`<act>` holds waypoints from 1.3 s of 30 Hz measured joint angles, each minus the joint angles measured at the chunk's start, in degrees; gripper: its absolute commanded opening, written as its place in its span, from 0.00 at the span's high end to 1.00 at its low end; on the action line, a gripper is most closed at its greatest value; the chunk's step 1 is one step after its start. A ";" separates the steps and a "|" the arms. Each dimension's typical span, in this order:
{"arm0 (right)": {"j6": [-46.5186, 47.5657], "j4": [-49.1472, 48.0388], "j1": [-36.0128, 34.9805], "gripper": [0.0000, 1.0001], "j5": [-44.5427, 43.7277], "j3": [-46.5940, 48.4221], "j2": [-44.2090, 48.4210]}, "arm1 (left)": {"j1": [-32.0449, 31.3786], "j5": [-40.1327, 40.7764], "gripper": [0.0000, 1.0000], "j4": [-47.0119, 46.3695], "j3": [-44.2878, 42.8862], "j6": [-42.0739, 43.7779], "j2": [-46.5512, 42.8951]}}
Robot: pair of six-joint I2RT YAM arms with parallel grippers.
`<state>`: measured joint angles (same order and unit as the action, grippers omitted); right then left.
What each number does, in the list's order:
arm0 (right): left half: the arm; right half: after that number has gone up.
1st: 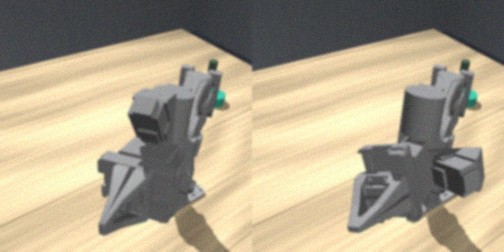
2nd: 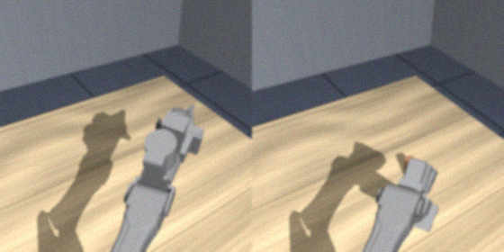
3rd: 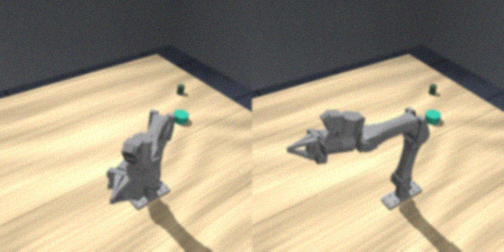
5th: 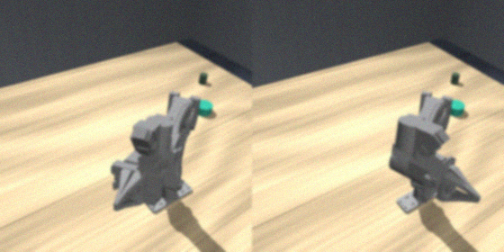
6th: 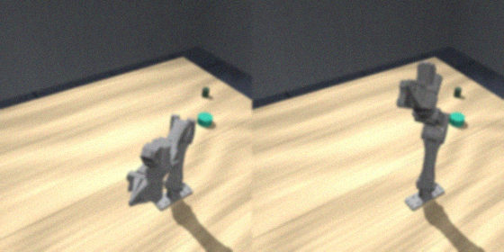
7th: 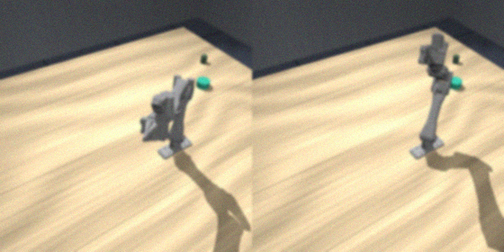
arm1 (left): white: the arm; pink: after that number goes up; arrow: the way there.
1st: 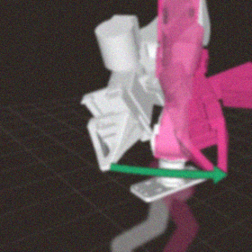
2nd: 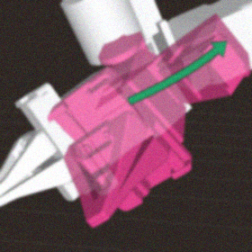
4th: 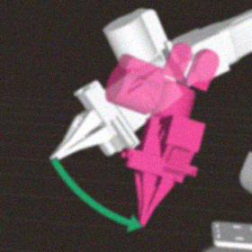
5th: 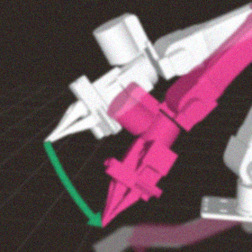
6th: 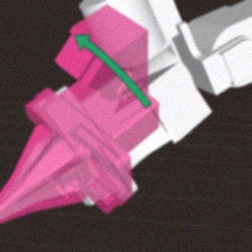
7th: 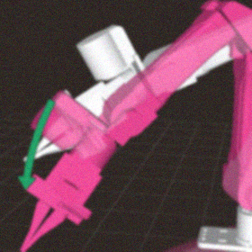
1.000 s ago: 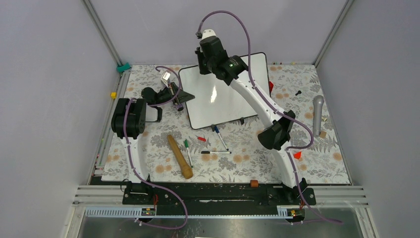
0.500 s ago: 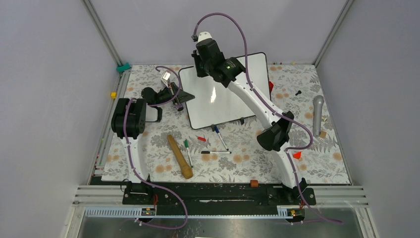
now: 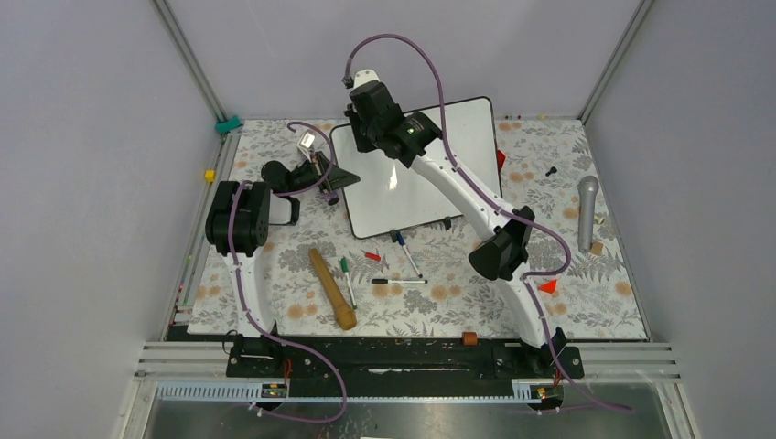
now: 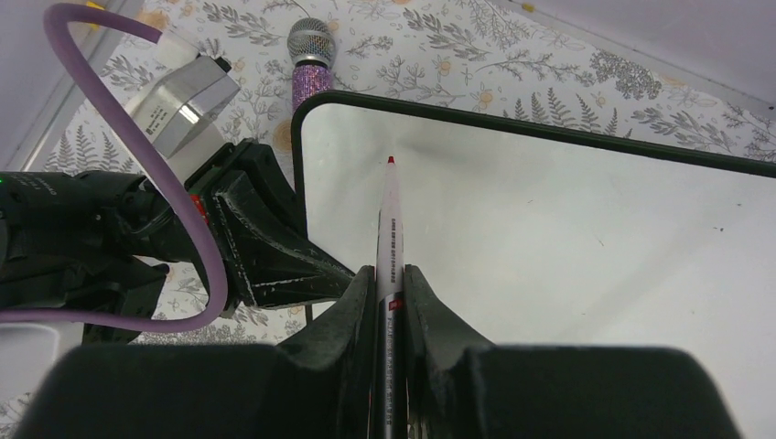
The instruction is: Write a sentence on the whiteboard
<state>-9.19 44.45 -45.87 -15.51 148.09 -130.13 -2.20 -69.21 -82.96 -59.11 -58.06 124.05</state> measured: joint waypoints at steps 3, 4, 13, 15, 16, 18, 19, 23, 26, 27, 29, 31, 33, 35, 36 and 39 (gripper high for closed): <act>0.00 0.17 0.00 1.00 -0.09 0.24 -0.87 | 0.00 0.00 1.00 0.02 0.00 0.00 0.00; 0.00 0.15 0.00 1.00 -0.09 0.33 -1.07 | 0.00 0.00 1.00 0.00 0.00 0.00 0.00; 0.02 0.28 0.00 1.00 -0.09 1.01 -2.05 | 0.00 0.00 1.00 0.02 -0.02 0.00 0.00; 0.11 0.26 0.00 1.00 -0.20 1.11 -2.08 | 0.00 0.02 1.00 0.00 -0.02 0.02 0.00; 0.20 0.28 0.00 1.00 -0.35 1.16 -2.10 | 0.00 0.00 1.00 0.02 0.00 0.00 0.00; 0.31 0.24 0.00 1.00 -0.55 1.20 -2.14 | 0.00 0.00 1.00 0.00 -0.02 0.00 0.00; 0.42 0.26 0.00 1.00 -0.76 1.20 -2.19 | 0.00 0.00 1.00 0.02 -0.02 0.02 0.00; 0.70 0.24 0.00 1.00 -1.57 1.27 -2.54 | 0.00 0.02 1.00 0.04 -0.02 0.00 0.00; 1.03 0.20 -0.04 1.00 -1.68 1.73 -3.02 | 0.02 0.13 1.00 0.42 0.00 -0.20 0.00; 1.07 0.17 -0.09 1.00 -1.79 1.75 -3.06 | 0.02 0.15 1.00 0.46 0.00 -0.22 0.00; 1.18 0.15 -0.11 1.00 -1.79 1.75 -3.08 | 0.02 0.15 1.00 0.46 -0.02 -0.22 0.00; 1.27 0.13 -0.15 1.00 -1.79 1.77 -3.13 | 0.02 0.15 1.00 0.46 -0.02 -0.22 0.00; 1.27 0.11 -0.15 1.00 -1.77 1.77 -3.15 | 0.02 0.17 1.00 0.50 0.00 -0.22 0.00; 1.27 0.09 -0.20 1.00 -1.49 1.77 -3.15 | 0.02 0.17 1.00 0.50 -0.02 -0.22 0.00; 1.27 0.07 -0.22 1.00 -1.42 1.77 -3.15 | 0.02 0.15 1.00 0.50 0.00 -0.22 0.00; 1.31 0.09 -0.31 1.00 -0.96 1.77 -3.21 | 0.02 0.15 1.00 0.50 -0.02 -0.22 0.00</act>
<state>-7.88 44.53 -46.17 -16.47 149.86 -133.34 -2.17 -69.06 -82.46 -59.13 -58.28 124.05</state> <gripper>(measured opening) 0.180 0.069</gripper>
